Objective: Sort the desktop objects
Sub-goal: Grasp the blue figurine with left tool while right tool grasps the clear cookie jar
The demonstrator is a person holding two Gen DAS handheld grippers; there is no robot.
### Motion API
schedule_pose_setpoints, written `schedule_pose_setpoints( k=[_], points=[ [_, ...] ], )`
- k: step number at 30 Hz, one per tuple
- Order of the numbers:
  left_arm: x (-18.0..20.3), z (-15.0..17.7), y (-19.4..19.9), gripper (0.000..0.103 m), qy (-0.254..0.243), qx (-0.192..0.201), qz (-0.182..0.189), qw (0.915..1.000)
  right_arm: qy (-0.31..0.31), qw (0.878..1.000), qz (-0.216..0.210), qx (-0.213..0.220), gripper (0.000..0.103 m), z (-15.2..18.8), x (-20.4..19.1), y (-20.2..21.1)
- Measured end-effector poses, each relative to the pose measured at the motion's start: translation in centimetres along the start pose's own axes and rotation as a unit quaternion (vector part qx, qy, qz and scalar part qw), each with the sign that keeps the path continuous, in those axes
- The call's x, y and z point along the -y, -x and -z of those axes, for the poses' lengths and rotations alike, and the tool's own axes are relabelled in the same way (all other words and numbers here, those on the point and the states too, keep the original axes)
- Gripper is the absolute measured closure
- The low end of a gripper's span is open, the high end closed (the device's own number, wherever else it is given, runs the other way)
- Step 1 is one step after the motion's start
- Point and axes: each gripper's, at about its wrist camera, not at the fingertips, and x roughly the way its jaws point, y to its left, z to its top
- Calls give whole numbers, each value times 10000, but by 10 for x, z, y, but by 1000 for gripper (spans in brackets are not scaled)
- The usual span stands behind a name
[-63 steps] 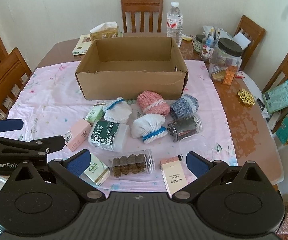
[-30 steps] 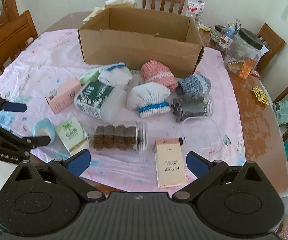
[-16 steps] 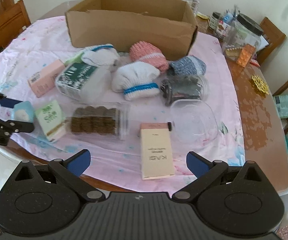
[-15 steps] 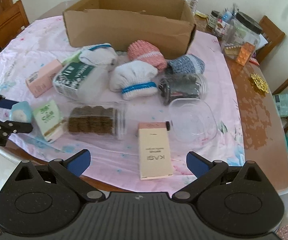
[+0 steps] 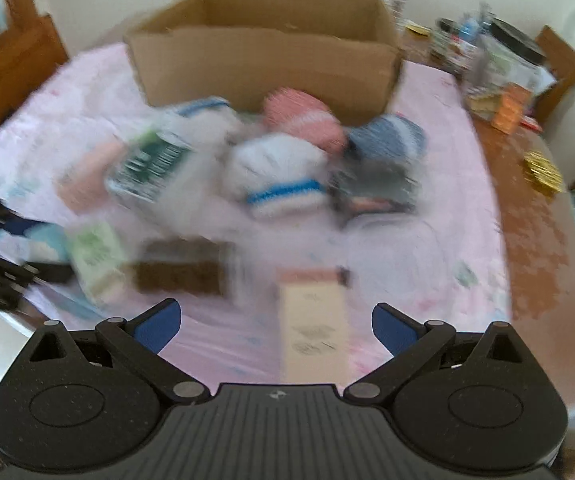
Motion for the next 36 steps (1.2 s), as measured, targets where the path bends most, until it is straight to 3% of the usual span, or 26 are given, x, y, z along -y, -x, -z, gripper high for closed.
schedule_pose_setpoints(
  k=[12,24,29,36],
  points=[
    [-2,0,1,44,91,9,11,10000,178,9993,-296,-102,0,-19,-40,-31],
    [-4,-2,0,44,9,35,77,10000,-34,9996,88,-272,0,-27,-51,-47],
    [-6,-3,-1,50,-34,50,145,9999,96,9992,151,-360,8,-30,-57,-49],
    [-9,-6,2,52,-62,25,219,9997,326,9981,139,-513,8,-35,-60,-47]
  ],
)
